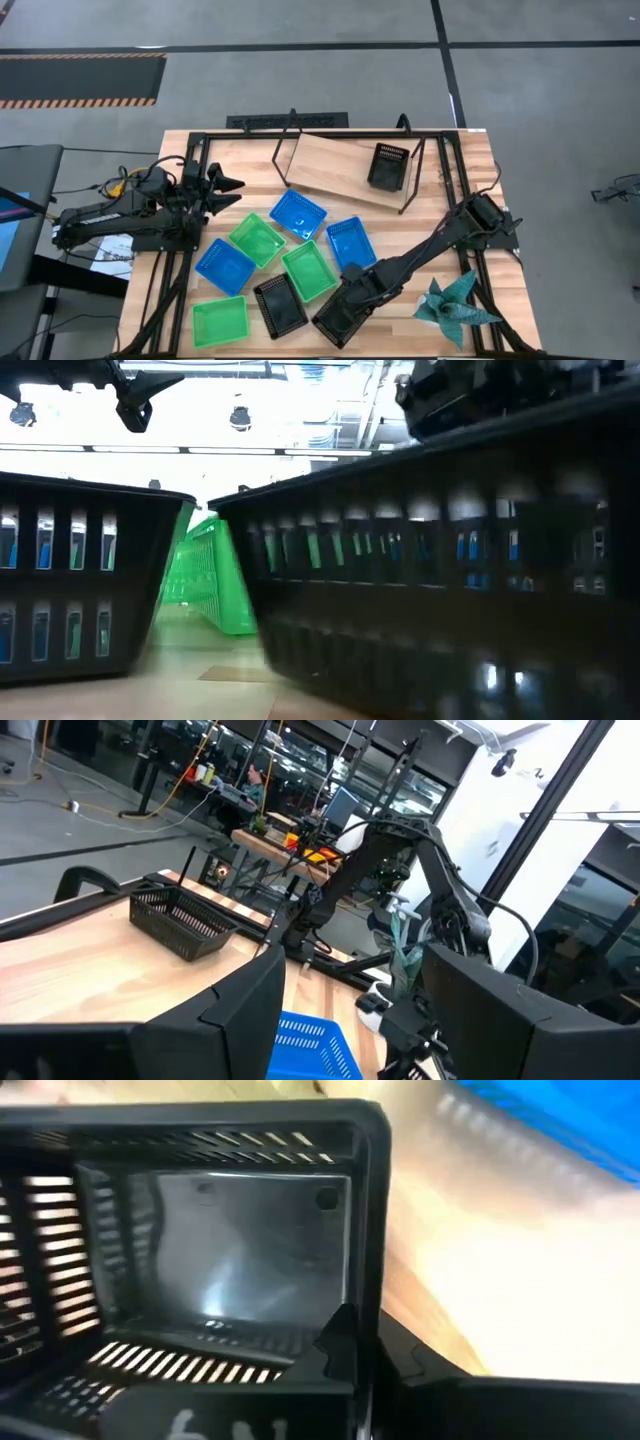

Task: Stack baskets on shelf by color
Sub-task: Stack the right black bin on top of the black bin on the shelf

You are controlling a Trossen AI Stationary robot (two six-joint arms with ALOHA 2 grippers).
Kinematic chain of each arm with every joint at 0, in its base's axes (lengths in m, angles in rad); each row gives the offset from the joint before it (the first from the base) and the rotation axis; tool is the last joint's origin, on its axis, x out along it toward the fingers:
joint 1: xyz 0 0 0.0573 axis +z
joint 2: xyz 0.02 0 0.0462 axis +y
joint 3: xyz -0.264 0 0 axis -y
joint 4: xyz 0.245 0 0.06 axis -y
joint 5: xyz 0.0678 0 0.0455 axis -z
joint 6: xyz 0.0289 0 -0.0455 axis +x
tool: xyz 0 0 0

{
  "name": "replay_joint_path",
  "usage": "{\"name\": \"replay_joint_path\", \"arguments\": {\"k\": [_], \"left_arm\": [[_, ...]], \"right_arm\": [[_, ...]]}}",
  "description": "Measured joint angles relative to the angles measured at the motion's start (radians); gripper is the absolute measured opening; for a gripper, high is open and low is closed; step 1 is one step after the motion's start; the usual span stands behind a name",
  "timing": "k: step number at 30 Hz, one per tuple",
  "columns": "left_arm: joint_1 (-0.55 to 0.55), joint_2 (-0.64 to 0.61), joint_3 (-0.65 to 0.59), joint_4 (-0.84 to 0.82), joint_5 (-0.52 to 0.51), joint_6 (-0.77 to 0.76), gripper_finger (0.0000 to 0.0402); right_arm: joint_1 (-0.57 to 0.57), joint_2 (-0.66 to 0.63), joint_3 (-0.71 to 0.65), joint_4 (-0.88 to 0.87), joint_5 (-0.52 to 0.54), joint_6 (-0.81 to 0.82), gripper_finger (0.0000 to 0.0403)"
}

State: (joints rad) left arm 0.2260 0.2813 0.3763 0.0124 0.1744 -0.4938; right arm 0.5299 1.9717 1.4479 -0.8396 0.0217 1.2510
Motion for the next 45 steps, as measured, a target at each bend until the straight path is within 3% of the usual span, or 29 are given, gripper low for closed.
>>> {"name": "replay_joint_path", "arguments": {"k": [7,12,16,22,28,32,38,45], "left_arm": [[0.000,0.000,0.000,0.000,-0.008,0.000,0.0227],[0.000,0.000,0.000,0.000,-0.015,0.000,0.0227],[0.000,0.000,0.000,0.000,-0.033,0.000,0.0227],[0.000,0.000,0.000,0.000,-0.049,0.019,0.0227],[0.000,0.000,0.000,0.000,-0.125,0.067,0.0227],[0.000,0.000,0.000,0.000,-0.200,0.068,0.0227],[0.000,0.000,0.000,0.001,-0.209,0.089,0.0227],[0.000,0.000,0.000,0.003,-0.209,0.049,0.0227]], "right_arm": [[0.014,-0.188,0.000,-0.102,0.016,-0.043,0.0014],[-0.069,-0.390,0.000,-0.203,0.140,-0.215,0.0007],[-0.233,-0.545,0.000,-0.287,0.243,-0.450,0.0018],[-0.626,-0.672,0.000,-0.324,0.237,-0.940,0.0012],[-1.033,-0.690,0.000,-0.308,0.056,-1.458,0.0024],[-1.209,-0.672,0.000,-0.286,-0.042,-1.695,0.0039],[-1.341,-0.598,0.000,-0.263,-0.145,-1.882,0.0025],[-1.407,-0.465,0.000,-0.286,-0.157,-1.956,0.0016]]}}
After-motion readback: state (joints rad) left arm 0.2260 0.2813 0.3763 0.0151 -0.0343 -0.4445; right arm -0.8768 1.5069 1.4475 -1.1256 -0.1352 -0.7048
